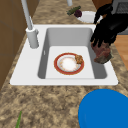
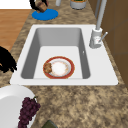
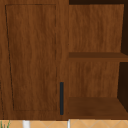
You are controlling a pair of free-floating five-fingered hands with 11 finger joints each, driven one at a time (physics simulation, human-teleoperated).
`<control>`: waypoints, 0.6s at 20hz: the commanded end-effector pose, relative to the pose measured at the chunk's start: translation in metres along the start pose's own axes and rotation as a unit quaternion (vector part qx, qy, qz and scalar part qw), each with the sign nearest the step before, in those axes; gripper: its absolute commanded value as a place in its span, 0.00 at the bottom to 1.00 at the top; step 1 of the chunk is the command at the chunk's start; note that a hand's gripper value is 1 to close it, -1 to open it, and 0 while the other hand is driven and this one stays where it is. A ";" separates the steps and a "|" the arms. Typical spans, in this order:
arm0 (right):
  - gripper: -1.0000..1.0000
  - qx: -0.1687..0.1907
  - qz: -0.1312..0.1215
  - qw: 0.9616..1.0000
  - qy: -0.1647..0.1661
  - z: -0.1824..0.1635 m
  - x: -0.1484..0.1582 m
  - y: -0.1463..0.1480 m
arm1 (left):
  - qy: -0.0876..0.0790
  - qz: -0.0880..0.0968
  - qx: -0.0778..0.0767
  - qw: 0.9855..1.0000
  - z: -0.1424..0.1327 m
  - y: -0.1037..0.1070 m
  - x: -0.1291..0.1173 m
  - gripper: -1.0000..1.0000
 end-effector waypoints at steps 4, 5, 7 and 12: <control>0.50 0.000 0.000 1.000 0.000 0.000 0.000 0.000 | 0.000 -0.018 -0.011 1.000 -0.050 -0.006 0.014 1.00; 0.50 0.000 0.000 1.000 0.000 0.000 0.000 0.000 | 0.000 -0.019 -0.010 1.000 -0.057 -0.008 0.016 1.00; 0.50 0.000 0.000 1.000 0.000 0.000 0.000 0.000 | 0.001 -0.018 -0.009 1.000 -0.072 -0.010 0.020 1.00; 0.50 0.000 0.000 1.000 0.000 0.000 0.000 0.000 | 0.000 -0.018 -0.005 1.000 -0.110 -0.017 0.033 1.00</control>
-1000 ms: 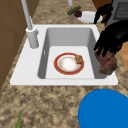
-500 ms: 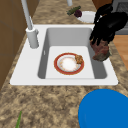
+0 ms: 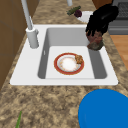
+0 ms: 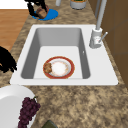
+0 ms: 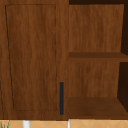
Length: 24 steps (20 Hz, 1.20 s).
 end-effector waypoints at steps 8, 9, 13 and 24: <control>0.50 0.000 0.000 1.000 0.000 0.000 0.000 0.000 | 0.008 -0.024 0.013 1.000 -0.078 -0.049 0.016 1.00; 0.50 0.000 0.000 1.000 0.000 0.000 0.000 0.000 | 0.009 -0.023 0.016 1.000 -0.084 -0.060 0.014 1.00; 0.50 0.000 0.000 1.000 0.000 0.000 0.000 0.000 | 0.008 -0.010 0.014 1.000 -0.111 -0.094 0.000 1.00; 0.50 0.000 0.000 1.000 0.000 0.000 0.000 0.000 | 0.003 -0.005 0.032 0.999 -0.162 -0.187 -0.068 1.00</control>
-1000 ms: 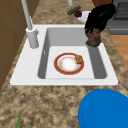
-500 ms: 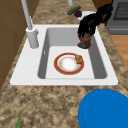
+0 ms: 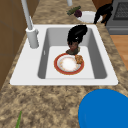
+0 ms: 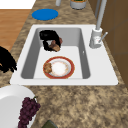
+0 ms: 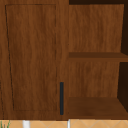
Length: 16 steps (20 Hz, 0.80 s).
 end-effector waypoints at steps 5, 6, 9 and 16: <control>0.50 0.000 0.000 1.000 0.000 0.000 0.000 0.000 | -0.004 0.001 0.027 1.000 -0.027 -0.060 -0.052 1.00; 0.50 0.000 0.000 1.000 0.000 0.000 0.000 0.000 | -0.004 0.003 0.032 0.999 -0.029 -0.066 -0.052 1.00; 0.50 0.000 0.000 1.000 0.000 0.000 0.000 0.000 | -0.005 0.007 0.036 0.999 -0.031 -0.089 -0.055 1.00; 0.50 0.000 0.000 1.000 0.000 0.000 0.000 0.000 | -0.004 0.010 0.030 0.999 -0.038 -0.148 -0.104 1.00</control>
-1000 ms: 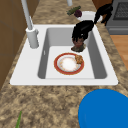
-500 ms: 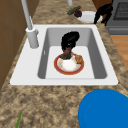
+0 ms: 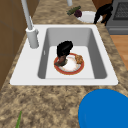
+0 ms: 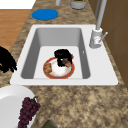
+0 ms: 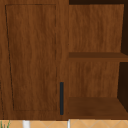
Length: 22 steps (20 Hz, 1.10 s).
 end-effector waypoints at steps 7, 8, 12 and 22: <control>0.50 0.000 0.000 1.000 0.000 0.000 0.000 0.000 | 0.017 0.030 -0.012 0.999 -0.023 -0.058 -0.020 1.00; 0.50 0.000 0.000 1.000 0.000 0.000 0.000 0.000 | 0.015 0.020 -0.014 1.000 -0.022 -0.060 -0.019 1.00; 0.50 0.000 0.000 1.000 0.000 0.000 0.000 0.000 | 0.009 -0.015 -0.007 1.000 -0.016 -0.036 -0.004 1.00; 0.50 0.000 0.000 1.000 0.000 0.000 0.000 0.000 | 0.011 -0.009 -0.019 1.000 -0.025 0.028 0.002 0.00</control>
